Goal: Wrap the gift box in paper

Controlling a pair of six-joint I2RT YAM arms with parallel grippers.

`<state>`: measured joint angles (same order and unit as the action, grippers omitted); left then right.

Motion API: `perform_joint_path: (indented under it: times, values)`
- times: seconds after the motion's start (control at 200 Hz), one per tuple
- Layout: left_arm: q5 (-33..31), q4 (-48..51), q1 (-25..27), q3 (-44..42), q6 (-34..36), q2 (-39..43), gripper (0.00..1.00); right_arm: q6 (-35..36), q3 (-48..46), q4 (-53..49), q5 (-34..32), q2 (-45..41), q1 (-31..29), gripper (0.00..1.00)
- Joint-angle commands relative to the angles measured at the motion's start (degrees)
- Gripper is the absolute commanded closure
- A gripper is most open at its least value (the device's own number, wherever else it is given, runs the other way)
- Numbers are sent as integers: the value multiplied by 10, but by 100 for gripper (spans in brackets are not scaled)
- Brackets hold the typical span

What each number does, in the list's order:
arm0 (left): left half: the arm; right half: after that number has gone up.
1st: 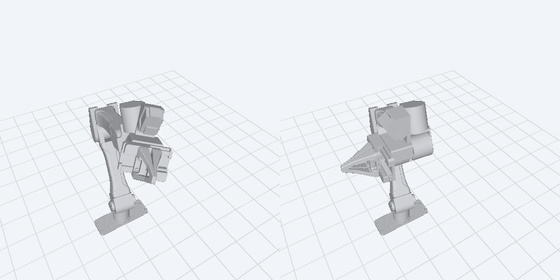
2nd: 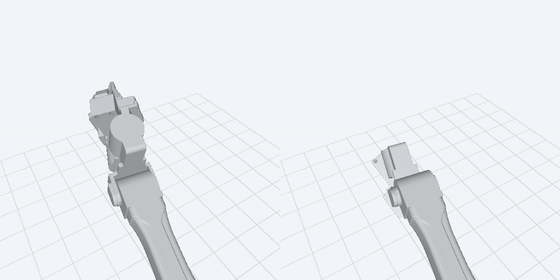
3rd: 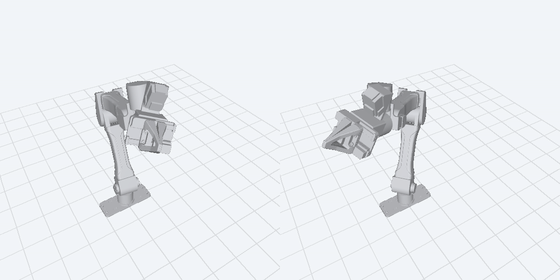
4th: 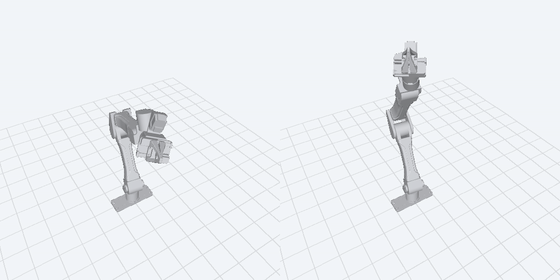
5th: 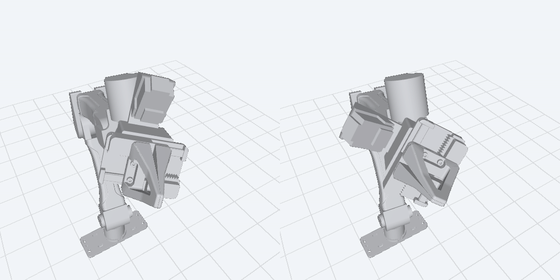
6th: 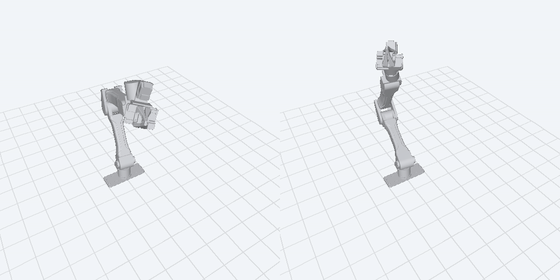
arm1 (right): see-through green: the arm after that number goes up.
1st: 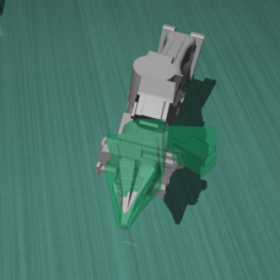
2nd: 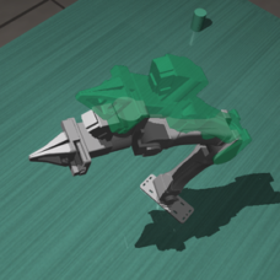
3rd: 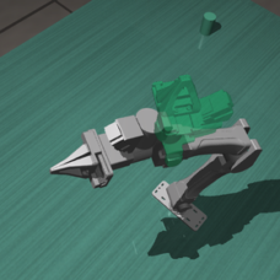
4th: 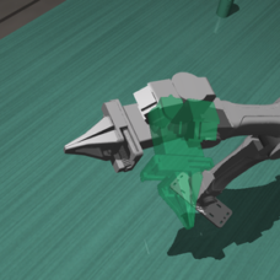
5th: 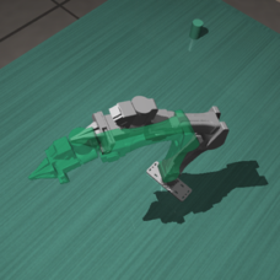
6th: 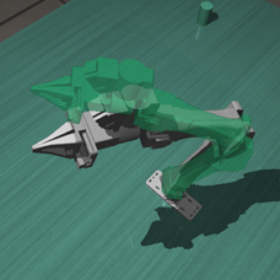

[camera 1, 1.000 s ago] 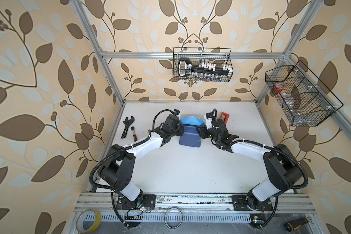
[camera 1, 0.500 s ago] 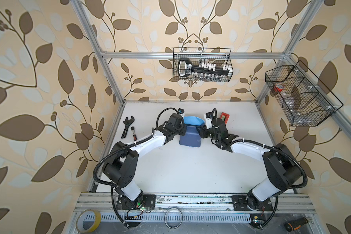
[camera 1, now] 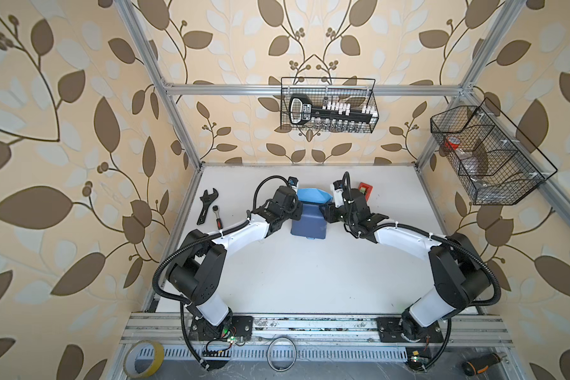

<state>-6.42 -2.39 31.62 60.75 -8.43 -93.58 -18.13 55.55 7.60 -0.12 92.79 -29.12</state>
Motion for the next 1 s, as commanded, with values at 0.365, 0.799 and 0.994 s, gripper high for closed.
perform_joint_path:
  times: [0.365, 0.799, 0.994]
  values:
    - [-25, 41, 15, -5, -18, 17, 77, 42, 18, -94, -101, 1, -16, 74]
    - [-13, 79, 17, 40, -26, 34, 72, 42, 26, -97, -104, 8, -22, 87]
    - [-13, 76, 20, 46, -25, 18, 81, 46, 34, -102, -103, 11, -23, 87]
